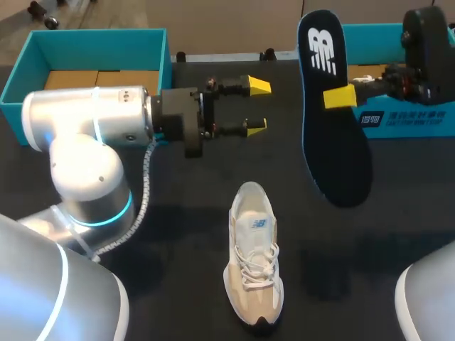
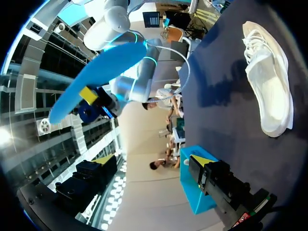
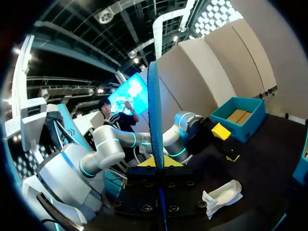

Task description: Take the shoe out of the shoebox, open the shoe tongue, remove and reinsert the insole, then place the shoe into the shoebox

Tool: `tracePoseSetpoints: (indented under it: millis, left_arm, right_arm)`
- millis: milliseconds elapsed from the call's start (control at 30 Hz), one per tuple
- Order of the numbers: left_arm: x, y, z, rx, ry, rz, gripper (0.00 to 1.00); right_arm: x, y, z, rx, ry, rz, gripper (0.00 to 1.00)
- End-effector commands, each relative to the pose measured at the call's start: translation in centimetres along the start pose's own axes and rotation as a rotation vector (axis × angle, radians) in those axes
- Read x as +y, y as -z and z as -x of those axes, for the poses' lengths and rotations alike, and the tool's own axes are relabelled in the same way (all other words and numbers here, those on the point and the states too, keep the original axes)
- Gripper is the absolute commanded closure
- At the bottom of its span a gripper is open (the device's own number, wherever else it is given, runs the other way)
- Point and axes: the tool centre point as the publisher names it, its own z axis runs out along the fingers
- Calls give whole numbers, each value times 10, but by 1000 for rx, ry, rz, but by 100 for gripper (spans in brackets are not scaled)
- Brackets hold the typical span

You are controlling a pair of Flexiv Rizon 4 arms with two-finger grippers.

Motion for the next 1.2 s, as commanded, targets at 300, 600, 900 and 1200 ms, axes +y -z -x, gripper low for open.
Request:
tracePoseSetpoints:
  millis: [300, 600, 900, 1200]
  left_arm:
    - [3, 6, 3, 16, 1, -14, 0]
    - [3, 6, 3, 16, 1, -14, 0]
    - [3, 6, 3, 16, 1, -14, 0]
    - [3, 6, 3, 16, 1, -14, 0]
  right_arm:
    - [12, -3, 32, 80, -3, -28, 100]
    - [11, 19, 75, 71, -133, 13, 100]
    - [1, 34, 116, 61, -338, 95, 100]
    - [1, 34, 116, 61, -338, 95, 100]
